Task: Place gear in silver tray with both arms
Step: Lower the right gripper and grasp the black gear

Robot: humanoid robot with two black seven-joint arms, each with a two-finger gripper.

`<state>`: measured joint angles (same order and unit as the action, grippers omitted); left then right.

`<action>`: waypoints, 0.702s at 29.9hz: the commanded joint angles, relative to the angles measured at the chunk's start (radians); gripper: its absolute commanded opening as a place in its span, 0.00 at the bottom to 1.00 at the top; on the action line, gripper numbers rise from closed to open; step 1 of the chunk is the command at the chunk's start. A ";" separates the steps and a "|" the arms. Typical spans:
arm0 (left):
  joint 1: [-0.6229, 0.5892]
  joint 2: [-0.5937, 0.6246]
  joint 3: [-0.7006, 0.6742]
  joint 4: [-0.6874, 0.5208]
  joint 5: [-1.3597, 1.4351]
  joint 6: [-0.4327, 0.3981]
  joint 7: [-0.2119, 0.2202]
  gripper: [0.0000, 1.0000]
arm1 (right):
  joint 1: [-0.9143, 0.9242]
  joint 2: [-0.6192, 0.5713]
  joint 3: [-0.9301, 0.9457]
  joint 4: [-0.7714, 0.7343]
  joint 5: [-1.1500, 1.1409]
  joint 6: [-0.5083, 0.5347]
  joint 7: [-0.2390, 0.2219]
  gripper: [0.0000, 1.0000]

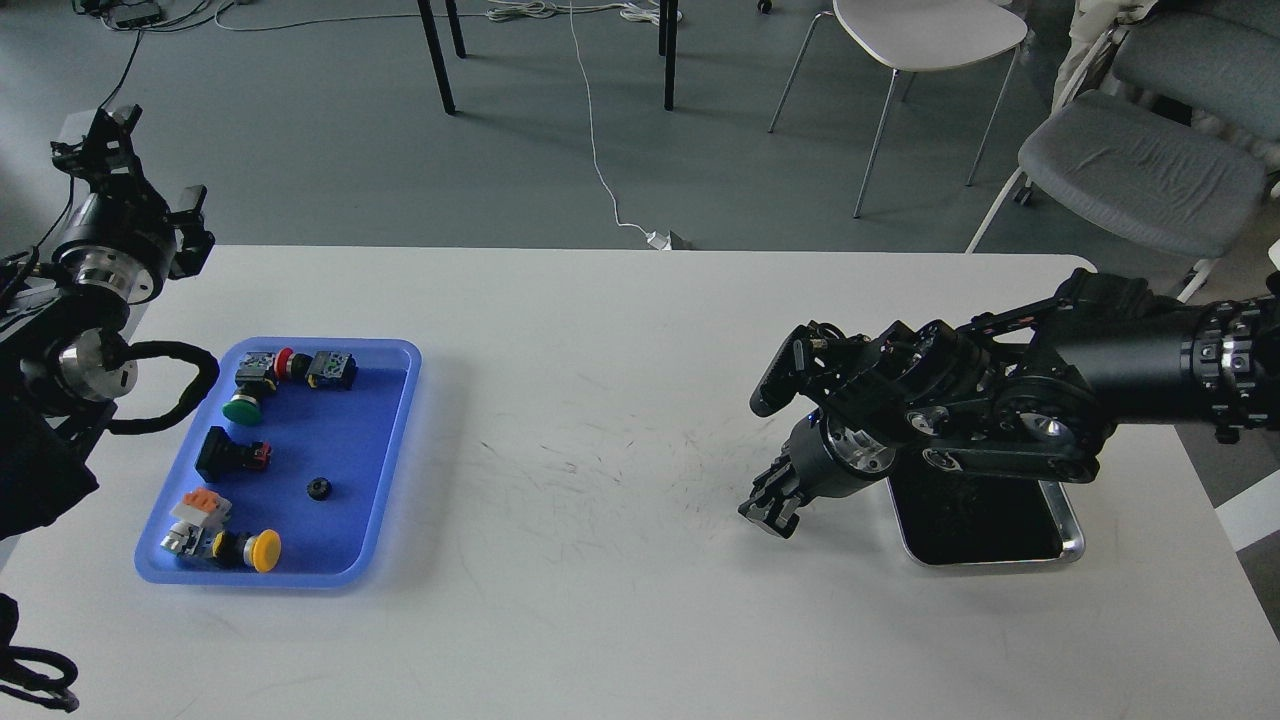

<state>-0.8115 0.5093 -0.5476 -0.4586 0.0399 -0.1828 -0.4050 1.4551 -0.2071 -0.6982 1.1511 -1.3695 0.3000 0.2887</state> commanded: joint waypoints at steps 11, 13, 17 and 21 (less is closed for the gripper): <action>0.002 0.000 0.001 0.000 0.000 -0.001 0.000 0.98 | -0.002 0.000 -0.001 -0.008 -0.019 0.005 0.001 0.29; 0.002 0.000 0.001 0.000 0.000 -0.001 0.000 0.98 | -0.002 0.000 0.000 -0.011 -0.019 0.016 0.001 0.26; 0.002 0.000 0.001 0.000 0.000 -0.001 0.000 0.98 | -0.001 0.000 0.000 -0.011 -0.019 0.027 0.001 0.22; 0.002 0.000 0.001 0.000 0.002 -0.001 0.000 0.98 | 0.001 -0.002 0.000 -0.013 -0.019 0.056 0.001 0.10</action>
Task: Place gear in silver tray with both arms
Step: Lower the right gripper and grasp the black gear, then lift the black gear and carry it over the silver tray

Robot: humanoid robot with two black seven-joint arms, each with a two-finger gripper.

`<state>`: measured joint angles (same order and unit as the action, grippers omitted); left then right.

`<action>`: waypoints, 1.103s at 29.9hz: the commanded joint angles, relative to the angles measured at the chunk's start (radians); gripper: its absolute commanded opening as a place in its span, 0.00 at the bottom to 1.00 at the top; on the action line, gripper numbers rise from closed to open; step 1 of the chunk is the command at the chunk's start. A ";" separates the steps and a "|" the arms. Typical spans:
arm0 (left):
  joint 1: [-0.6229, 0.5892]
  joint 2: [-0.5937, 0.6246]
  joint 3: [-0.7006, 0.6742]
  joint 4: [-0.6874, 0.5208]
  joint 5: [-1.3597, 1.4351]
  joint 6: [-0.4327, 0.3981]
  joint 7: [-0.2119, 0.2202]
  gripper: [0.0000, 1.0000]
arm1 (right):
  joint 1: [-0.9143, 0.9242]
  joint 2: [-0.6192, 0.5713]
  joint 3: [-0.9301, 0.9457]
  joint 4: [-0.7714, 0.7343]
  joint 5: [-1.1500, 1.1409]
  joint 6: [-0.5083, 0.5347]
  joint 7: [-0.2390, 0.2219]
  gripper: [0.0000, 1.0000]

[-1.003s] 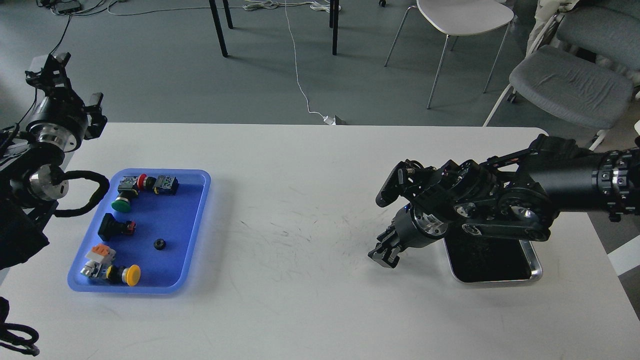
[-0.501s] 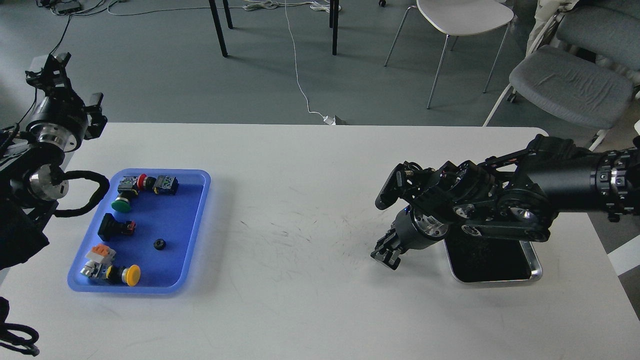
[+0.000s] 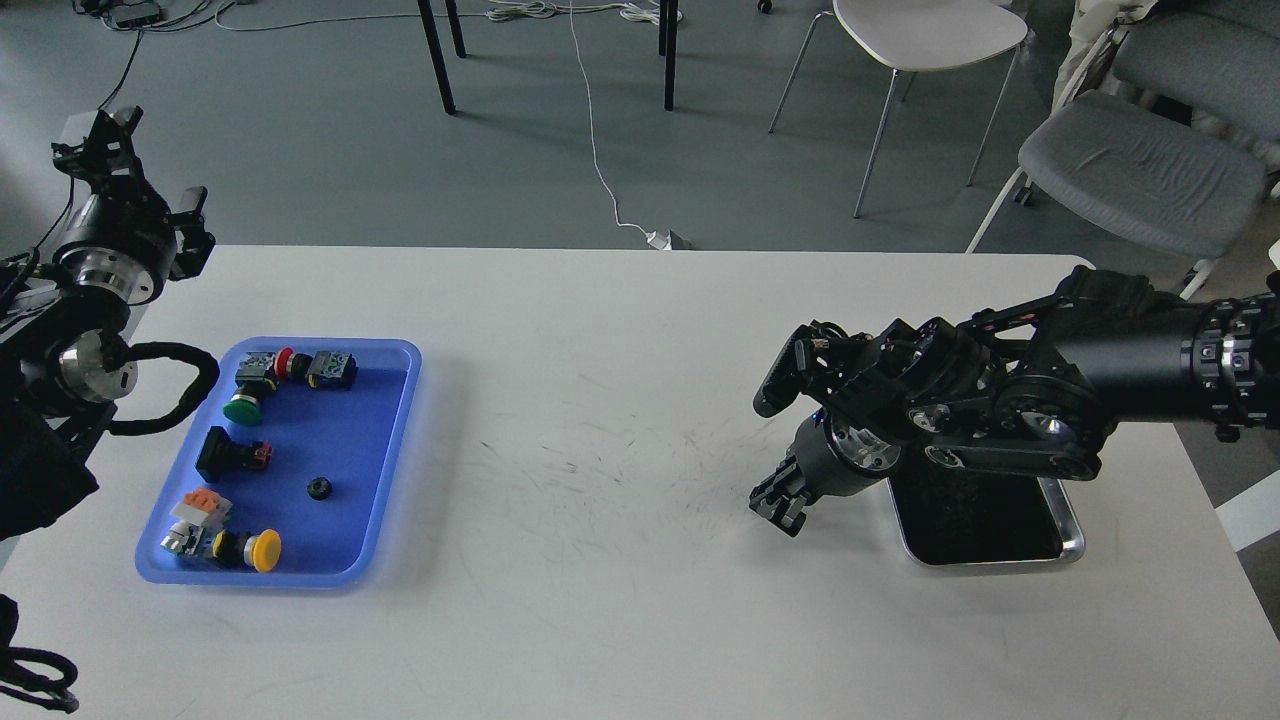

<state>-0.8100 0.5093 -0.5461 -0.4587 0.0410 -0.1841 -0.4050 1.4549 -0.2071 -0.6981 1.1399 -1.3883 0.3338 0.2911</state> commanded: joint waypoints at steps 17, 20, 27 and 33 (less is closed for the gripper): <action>0.005 0.000 0.000 0.000 0.002 0.000 0.000 0.98 | 0.004 0.008 0.002 -0.042 0.002 0.034 -0.001 0.01; 0.005 0.000 0.000 0.000 0.002 0.000 0.000 0.98 | 0.019 0.008 0.005 -0.040 0.005 0.034 -0.001 0.01; 0.006 -0.002 0.003 0.000 0.010 0.000 0.000 0.98 | 0.068 -0.021 0.015 -0.025 0.018 0.059 0.003 0.01; 0.006 -0.011 0.003 0.002 0.011 -0.001 0.002 0.98 | 0.105 -0.121 0.032 -0.008 0.019 0.093 0.020 0.01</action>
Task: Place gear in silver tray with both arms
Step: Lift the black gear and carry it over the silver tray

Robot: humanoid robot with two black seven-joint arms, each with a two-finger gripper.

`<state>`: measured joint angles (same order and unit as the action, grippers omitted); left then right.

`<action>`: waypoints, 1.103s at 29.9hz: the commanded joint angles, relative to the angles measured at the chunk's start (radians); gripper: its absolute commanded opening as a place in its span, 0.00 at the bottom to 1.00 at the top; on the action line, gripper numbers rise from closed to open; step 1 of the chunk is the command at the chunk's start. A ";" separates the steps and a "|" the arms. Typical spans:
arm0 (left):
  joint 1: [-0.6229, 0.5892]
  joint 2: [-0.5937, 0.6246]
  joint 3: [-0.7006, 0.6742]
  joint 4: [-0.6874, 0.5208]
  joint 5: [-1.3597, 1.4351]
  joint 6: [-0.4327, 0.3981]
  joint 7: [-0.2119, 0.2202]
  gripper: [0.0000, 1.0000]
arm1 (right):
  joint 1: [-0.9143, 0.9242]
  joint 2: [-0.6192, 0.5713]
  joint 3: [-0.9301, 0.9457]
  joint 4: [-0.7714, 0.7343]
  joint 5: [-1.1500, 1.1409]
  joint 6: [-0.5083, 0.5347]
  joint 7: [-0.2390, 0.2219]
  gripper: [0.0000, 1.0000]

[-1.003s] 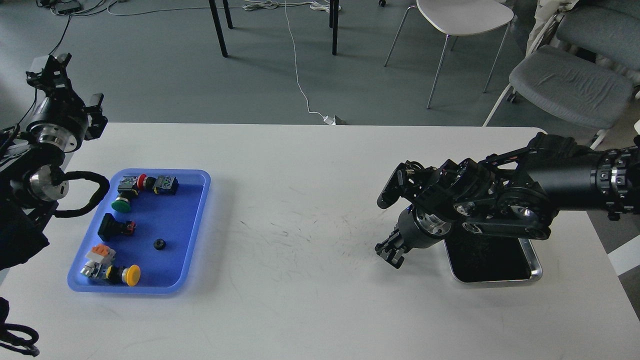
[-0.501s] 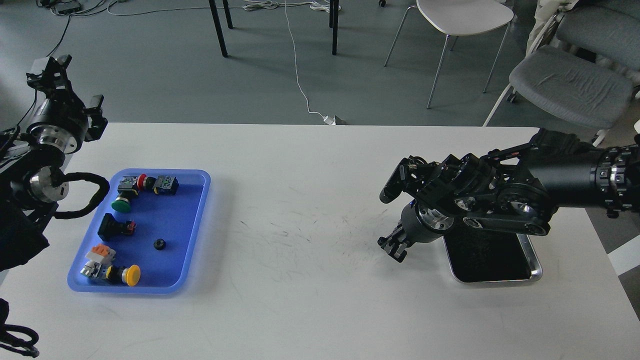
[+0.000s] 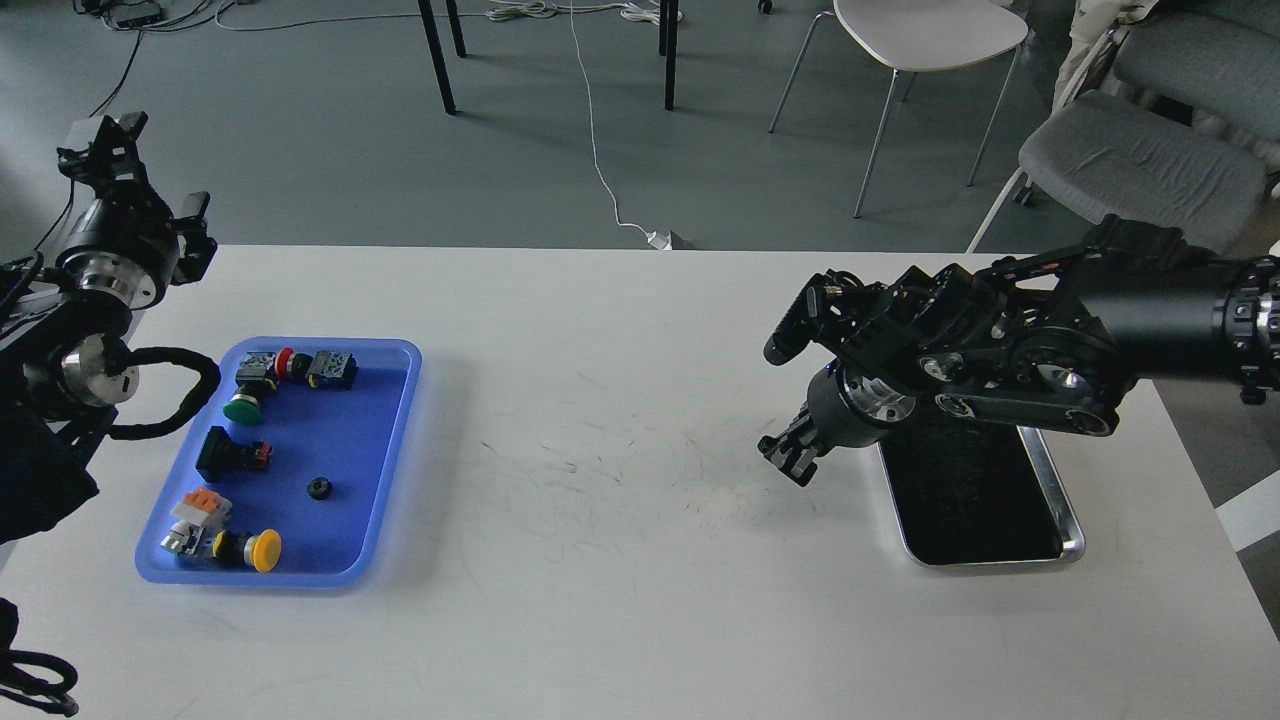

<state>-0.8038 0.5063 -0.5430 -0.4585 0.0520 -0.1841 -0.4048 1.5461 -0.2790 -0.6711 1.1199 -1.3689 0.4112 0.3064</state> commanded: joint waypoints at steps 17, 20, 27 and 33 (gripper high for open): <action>0.006 -0.026 0.000 0.001 0.000 -0.003 0.001 0.98 | 0.008 -0.310 -0.013 0.034 -0.013 0.035 0.027 0.01; 0.006 -0.026 0.001 0.001 0.000 -0.005 0.001 0.98 | -0.014 -0.334 -0.015 0.023 -0.018 0.035 0.027 0.01; 0.008 -0.026 0.000 0.000 0.000 -0.005 0.000 0.98 | -0.070 -0.339 -0.013 -0.067 -0.018 0.034 0.039 0.01; 0.014 -0.026 0.000 0.001 0.000 -0.005 0.000 0.98 | -0.109 -0.339 -0.010 -0.132 -0.018 0.032 0.042 0.01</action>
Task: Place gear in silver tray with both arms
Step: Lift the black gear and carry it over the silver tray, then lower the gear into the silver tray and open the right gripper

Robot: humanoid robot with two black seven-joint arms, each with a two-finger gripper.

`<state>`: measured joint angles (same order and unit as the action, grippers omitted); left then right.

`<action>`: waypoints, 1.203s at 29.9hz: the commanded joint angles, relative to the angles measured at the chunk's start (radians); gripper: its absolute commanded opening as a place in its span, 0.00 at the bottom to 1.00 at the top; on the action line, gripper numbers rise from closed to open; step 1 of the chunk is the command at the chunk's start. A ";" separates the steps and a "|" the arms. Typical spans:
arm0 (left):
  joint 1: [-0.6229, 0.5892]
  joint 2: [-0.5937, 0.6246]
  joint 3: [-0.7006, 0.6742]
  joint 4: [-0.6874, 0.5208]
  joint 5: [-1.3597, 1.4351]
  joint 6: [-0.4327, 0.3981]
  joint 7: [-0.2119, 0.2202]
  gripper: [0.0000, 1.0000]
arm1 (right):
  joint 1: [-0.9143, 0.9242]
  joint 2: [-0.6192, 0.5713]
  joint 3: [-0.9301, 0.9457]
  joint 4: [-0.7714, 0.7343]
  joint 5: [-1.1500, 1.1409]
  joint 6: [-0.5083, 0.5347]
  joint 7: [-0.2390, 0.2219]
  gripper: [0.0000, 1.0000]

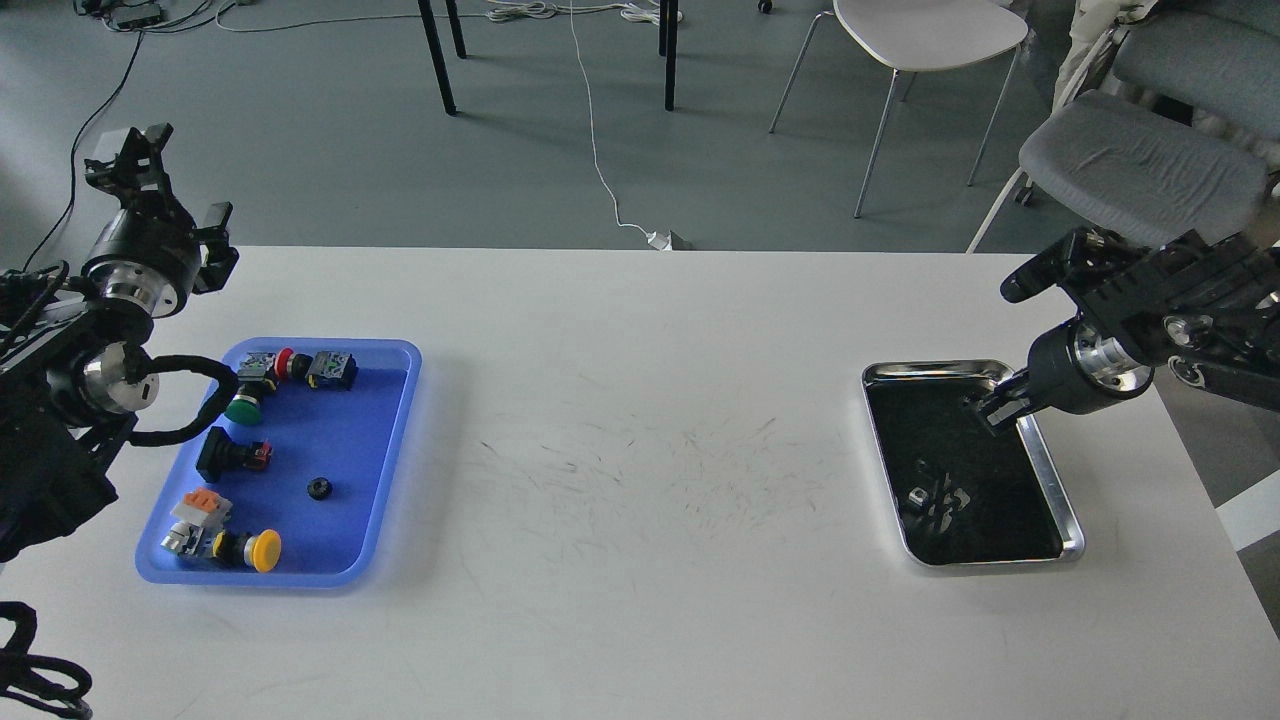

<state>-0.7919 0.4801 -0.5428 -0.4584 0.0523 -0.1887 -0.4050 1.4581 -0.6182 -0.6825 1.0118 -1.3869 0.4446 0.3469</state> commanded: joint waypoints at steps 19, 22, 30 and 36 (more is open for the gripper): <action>0.008 0.000 0.000 0.000 0.000 -0.002 -0.002 0.98 | -0.082 0.100 0.015 -0.137 0.002 -0.010 0.003 0.01; 0.008 0.000 0.000 0.000 0.000 0.000 -0.002 0.98 | -0.096 0.113 0.015 -0.150 0.002 -0.010 0.003 0.02; 0.010 -0.002 0.000 0.000 0.000 0.000 -0.002 0.98 | -0.104 0.117 0.015 -0.156 0.002 -0.010 0.003 0.05; 0.008 -0.009 0.000 0.000 0.000 0.000 -0.002 0.98 | -0.113 0.120 0.020 -0.180 0.002 -0.014 0.003 0.11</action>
<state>-0.7829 0.4728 -0.5431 -0.4585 0.0521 -0.1887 -0.4064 1.3503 -0.5007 -0.6671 0.8417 -1.3851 0.4328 0.3497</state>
